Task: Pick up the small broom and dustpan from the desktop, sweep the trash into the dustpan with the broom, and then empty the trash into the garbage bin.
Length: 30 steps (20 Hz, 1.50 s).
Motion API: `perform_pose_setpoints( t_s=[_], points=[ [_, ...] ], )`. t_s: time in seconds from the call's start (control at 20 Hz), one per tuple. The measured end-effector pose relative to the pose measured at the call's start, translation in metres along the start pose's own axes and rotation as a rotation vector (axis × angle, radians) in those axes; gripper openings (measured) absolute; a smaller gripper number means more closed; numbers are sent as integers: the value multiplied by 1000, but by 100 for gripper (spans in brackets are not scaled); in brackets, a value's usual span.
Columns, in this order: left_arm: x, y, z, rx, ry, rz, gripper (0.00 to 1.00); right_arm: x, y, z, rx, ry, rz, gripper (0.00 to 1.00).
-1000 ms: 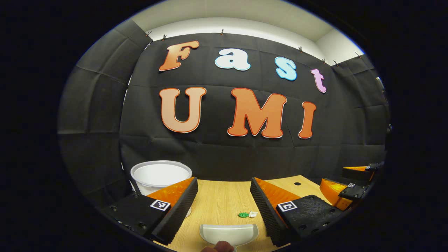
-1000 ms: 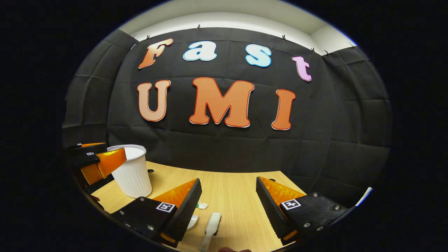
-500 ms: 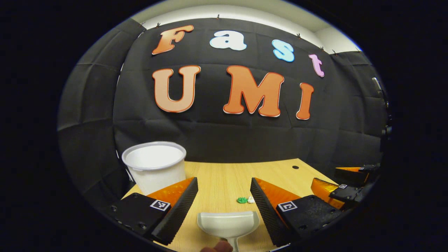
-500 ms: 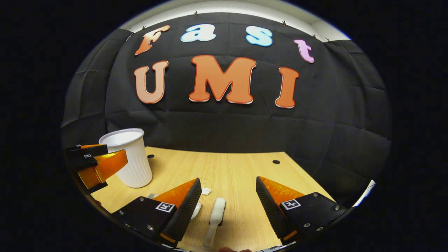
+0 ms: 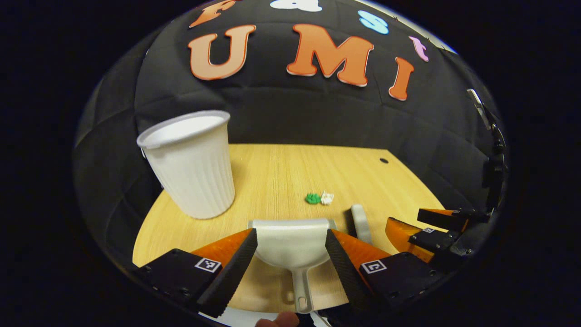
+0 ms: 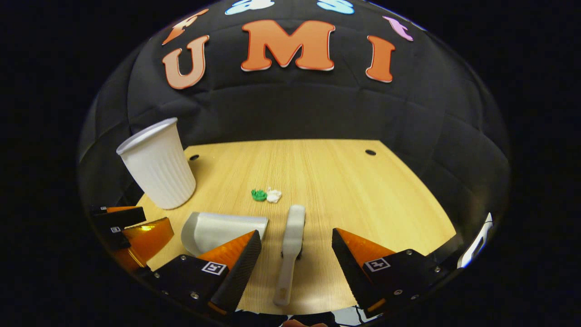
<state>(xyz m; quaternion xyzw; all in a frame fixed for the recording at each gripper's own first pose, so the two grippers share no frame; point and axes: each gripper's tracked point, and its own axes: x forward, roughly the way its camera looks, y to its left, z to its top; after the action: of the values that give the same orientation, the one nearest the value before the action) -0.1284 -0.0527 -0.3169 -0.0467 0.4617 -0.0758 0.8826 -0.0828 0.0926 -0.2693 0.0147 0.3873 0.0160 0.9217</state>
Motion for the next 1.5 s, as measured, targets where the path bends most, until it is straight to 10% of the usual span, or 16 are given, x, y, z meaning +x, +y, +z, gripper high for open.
perform_pose_setpoints(
  t_s=[0.3, 1.0, 1.15, 1.3, 1.35, 1.5],
  points=[
    [1, 2, -31, -93, 335, 34, 98, 38, 3, -59, -27, 231, 45, 95],
    [-11, -1, -46, -145, 650, 45, 98, 72, 6, -96, -33, 473, 106, 92],
    [-6, -2, -46, -125, 679, 48, 98, 75, 6, -102, -17, 518, 107, 69],
    [-2, -2, -47, -111, 705, 45, 94, 81, 5, -102, -13, 539, 101, 72],
    [-1, -3, -48, -112, 711, 43, 88, 81, 6, -103, -11, 547, 104, 46],
    [-1, -5, -51, -111, 732, 38, 78, 86, 3, -104, -16, 562, 92, 31]
  ],
)
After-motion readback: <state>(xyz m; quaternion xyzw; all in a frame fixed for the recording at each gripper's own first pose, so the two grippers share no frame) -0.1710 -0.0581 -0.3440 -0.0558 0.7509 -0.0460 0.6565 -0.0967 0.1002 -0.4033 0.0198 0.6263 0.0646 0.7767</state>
